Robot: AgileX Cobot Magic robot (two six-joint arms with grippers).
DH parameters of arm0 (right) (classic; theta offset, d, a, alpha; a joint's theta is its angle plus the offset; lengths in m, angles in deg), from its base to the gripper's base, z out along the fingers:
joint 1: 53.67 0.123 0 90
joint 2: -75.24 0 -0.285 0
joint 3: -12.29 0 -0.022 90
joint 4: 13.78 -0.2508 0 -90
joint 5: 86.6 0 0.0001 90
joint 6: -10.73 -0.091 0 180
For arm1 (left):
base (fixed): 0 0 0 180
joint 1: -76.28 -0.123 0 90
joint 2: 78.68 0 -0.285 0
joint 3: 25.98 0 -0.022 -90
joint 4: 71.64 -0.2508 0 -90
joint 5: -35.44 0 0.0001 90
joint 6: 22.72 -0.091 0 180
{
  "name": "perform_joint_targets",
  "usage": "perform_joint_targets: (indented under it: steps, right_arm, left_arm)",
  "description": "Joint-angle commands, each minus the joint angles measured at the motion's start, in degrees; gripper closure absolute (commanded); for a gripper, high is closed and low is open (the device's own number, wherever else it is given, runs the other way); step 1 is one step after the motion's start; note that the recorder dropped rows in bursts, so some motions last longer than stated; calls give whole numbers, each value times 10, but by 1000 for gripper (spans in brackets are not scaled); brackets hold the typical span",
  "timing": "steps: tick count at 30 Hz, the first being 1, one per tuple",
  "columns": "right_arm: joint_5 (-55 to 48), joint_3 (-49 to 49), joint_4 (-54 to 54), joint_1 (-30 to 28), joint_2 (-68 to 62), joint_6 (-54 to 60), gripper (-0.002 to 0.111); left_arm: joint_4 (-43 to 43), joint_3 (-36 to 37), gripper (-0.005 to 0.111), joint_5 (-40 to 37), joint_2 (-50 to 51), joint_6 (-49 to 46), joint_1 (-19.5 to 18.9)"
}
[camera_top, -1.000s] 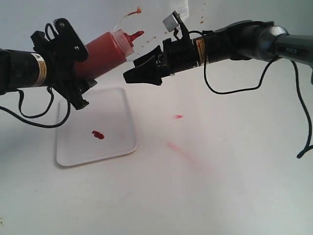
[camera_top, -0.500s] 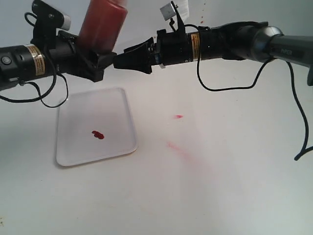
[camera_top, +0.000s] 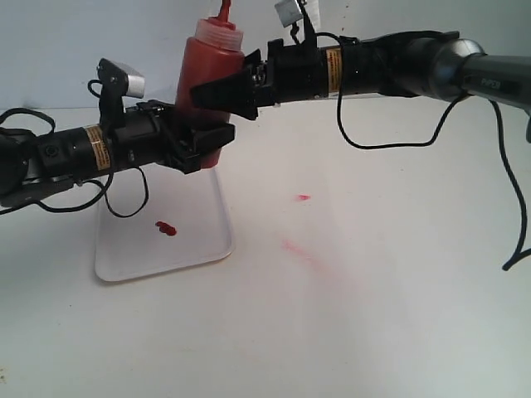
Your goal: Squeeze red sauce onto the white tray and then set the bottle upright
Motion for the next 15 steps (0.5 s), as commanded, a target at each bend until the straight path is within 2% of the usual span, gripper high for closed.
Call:
perform_joint_targets:
  steps: [1, 4, 7, 9, 11, 12, 15]
  right_arm:
    - [4, 0, -31, 15, 7, 21, 6]
    - [-2, 0, -31, 32, 7, 22, 10]
    - [-22, 0, -26, 47, 7, 26, 33]
    - [-27, 0, -24, 50, 7, 29, 63]
    - [-27, 0, -24, 50, 7, 31, 99]
    - [-27, 0, -22, 50, 7, 29, 108]
    - [-26, 0, -20, 44, 7, 29, 108]
  left_arm:
    - [18, -5, 107, 59, 7, 24, 2]
    - [10, -5, 107, 107, 13, 25, 2]
    - [-1, -5, 107, 112, 13, 28, 2]
    - [-1, -5, 107, 108, 13, 28, 2]
    - [-1, -5, 107, 108, 13, 28, 2]
    - [-1, -5, 107, 108, 13, 28, 2]
    - [-1, -5, 104, 108, 13, 28, 2]
